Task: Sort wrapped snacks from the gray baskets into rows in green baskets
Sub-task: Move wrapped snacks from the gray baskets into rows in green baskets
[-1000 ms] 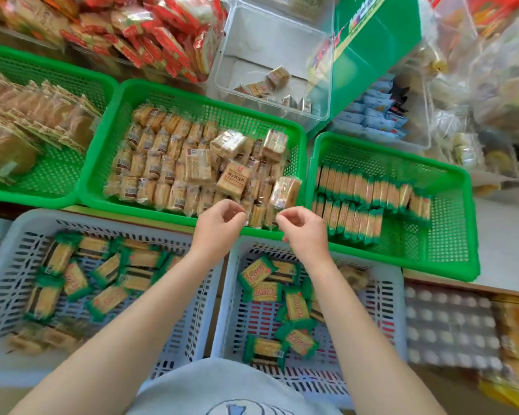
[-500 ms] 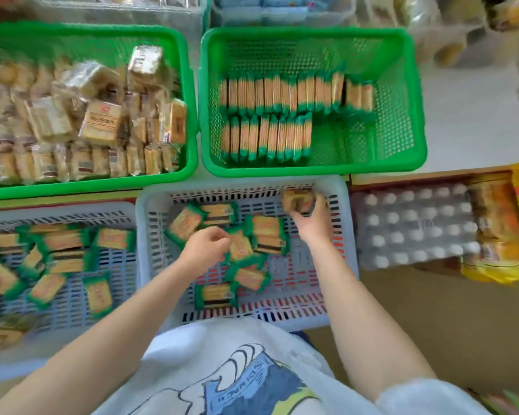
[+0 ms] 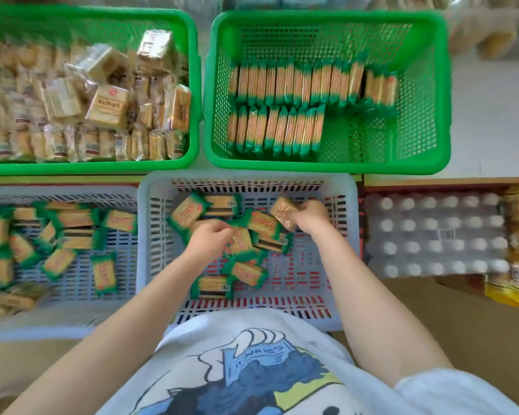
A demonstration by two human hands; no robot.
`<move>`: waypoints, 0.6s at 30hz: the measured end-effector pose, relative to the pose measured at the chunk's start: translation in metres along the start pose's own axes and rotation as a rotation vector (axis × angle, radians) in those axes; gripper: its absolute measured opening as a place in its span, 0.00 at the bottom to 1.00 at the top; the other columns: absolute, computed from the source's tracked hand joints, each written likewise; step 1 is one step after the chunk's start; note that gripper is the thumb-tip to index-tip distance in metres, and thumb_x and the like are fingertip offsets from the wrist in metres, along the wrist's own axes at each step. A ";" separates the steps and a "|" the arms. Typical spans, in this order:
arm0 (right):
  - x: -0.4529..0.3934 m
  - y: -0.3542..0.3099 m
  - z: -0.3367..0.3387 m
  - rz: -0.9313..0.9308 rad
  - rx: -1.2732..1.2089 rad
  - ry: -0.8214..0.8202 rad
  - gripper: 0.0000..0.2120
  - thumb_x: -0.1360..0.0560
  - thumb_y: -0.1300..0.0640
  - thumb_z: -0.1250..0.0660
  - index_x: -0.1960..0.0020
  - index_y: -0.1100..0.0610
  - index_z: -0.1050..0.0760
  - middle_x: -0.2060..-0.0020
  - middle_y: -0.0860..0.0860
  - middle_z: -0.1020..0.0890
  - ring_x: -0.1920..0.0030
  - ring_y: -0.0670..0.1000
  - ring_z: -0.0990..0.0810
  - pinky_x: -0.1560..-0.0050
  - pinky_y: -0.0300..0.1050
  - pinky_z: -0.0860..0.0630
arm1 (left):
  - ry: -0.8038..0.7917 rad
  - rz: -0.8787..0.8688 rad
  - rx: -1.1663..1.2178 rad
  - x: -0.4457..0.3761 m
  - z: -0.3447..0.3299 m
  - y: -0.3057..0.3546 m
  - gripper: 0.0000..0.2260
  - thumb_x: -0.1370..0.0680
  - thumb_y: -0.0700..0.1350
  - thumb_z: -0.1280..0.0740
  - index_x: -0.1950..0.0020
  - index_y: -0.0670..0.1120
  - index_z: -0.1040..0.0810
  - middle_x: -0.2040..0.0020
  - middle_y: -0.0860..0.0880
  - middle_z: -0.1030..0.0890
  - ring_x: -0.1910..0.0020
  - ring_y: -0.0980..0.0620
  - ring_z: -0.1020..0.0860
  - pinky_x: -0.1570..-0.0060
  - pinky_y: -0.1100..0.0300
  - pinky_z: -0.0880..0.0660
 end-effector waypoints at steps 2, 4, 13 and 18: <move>0.017 -0.011 0.004 0.067 -0.059 -0.024 0.25 0.27 0.48 0.24 0.36 0.62 0.23 0.42 0.57 0.18 0.44 0.57 0.19 0.46 0.48 0.23 | -0.003 -0.004 0.029 0.002 0.001 0.003 0.10 0.17 0.45 0.38 0.41 0.44 0.21 0.53 0.48 0.17 0.56 0.48 0.18 0.53 0.53 0.21; 0.043 -0.030 0.004 0.185 -0.161 -0.080 0.26 0.27 0.49 0.24 0.33 0.60 0.24 0.40 0.53 0.20 0.42 0.53 0.21 0.43 0.47 0.26 | -0.011 -0.034 0.102 0.007 0.004 0.010 0.11 0.17 0.48 0.37 0.39 0.45 0.22 0.51 0.49 0.17 0.57 0.51 0.18 0.52 0.53 0.21; 0.129 -0.156 -0.008 0.596 -0.096 -0.207 0.16 0.24 0.55 0.27 0.38 0.45 0.23 0.49 0.40 0.21 0.47 0.40 0.23 0.49 0.36 0.27 | 0.007 -0.337 0.186 0.027 0.086 0.054 0.09 0.28 0.47 0.22 0.51 0.54 0.19 0.56 0.51 0.16 0.55 0.52 0.18 0.51 0.51 0.21; 0.157 -0.230 -0.042 0.624 -0.279 -0.275 0.11 0.23 0.48 0.29 0.41 0.43 0.24 0.47 0.45 0.18 0.48 0.44 0.19 0.55 0.37 0.23 | 0.038 -0.384 0.438 0.039 0.176 0.048 0.21 0.35 0.58 0.22 0.48 0.48 0.17 0.54 0.44 0.15 0.56 0.49 0.17 0.51 0.50 0.19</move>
Point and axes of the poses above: each hand's wrist, its own x-axis away from the middle knuckle, its own z-axis out of the back of the hand, y = z × x, the point moved 10 cm from there along -x, towards the middle knuckle
